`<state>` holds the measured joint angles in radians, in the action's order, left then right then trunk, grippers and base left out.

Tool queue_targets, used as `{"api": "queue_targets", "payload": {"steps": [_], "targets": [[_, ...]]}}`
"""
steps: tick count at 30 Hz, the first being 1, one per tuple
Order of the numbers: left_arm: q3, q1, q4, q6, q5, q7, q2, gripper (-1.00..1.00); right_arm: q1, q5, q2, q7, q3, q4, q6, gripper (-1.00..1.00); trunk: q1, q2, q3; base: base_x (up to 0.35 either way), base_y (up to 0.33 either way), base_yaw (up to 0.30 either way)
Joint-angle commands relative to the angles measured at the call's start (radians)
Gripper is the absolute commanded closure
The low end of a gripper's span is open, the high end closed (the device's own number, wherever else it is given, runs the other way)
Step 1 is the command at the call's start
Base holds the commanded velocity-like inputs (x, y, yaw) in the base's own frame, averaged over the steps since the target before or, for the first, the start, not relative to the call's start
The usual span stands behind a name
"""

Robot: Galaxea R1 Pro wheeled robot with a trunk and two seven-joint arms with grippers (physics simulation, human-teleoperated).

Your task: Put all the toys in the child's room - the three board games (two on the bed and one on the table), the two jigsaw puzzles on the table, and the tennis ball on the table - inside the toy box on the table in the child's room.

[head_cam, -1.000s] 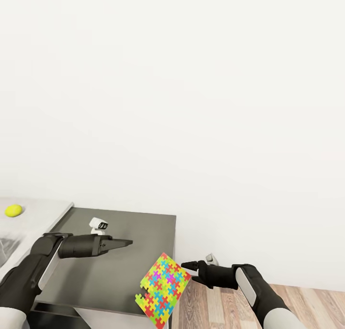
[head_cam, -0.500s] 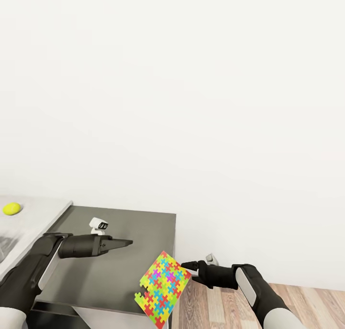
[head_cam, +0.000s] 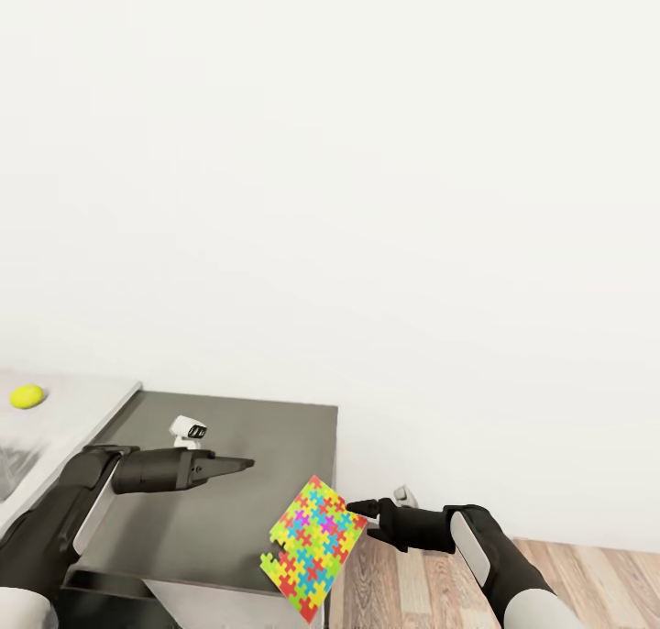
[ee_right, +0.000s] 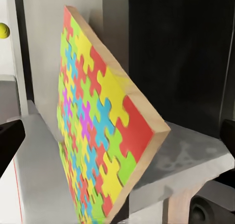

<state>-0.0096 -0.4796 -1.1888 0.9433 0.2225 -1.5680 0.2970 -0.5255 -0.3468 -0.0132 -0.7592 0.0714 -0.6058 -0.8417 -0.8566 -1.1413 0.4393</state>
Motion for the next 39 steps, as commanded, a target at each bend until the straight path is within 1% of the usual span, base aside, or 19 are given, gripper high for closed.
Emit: {"api": "queue_targets", "payload": {"steps": [1,7,21,39], "targets": [[-0.001,-0.001,0.000,0.011,0.001,-0.003,0.001,-1.00,-0.001,0.003,-0.001,-0.003,0.006,0.000,-0.005,-1.00,0.000,-0.001,0.001,-0.162,0.090,0.000],[-0.001,-0.001,0.000,0.011,0.001,-0.003,0.001,-1.00,-0.001,0.003,-0.001,-0.003,0.005,0.000,-0.005,-1.00,0.000,-0.001,0.001,-0.082,0.051,0.000],[-0.001,-0.001,0.000,0.011,0.001,-0.003,0.001,-1.00,-0.001,0.004,-0.001,-0.003,0.005,0.000,-0.005,-1.00,0.000,-0.001,0.001,-0.009,0.006,0.000],[-0.001,-0.001,0.000,0.011,0.001,-0.003,0.001,-1.00,-0.001,0.004,-0.001,-0.003,0.005,0.000,-0.004,-1.00,0.000,-0.001,0.001,0.033,0.037,0.000]]}}
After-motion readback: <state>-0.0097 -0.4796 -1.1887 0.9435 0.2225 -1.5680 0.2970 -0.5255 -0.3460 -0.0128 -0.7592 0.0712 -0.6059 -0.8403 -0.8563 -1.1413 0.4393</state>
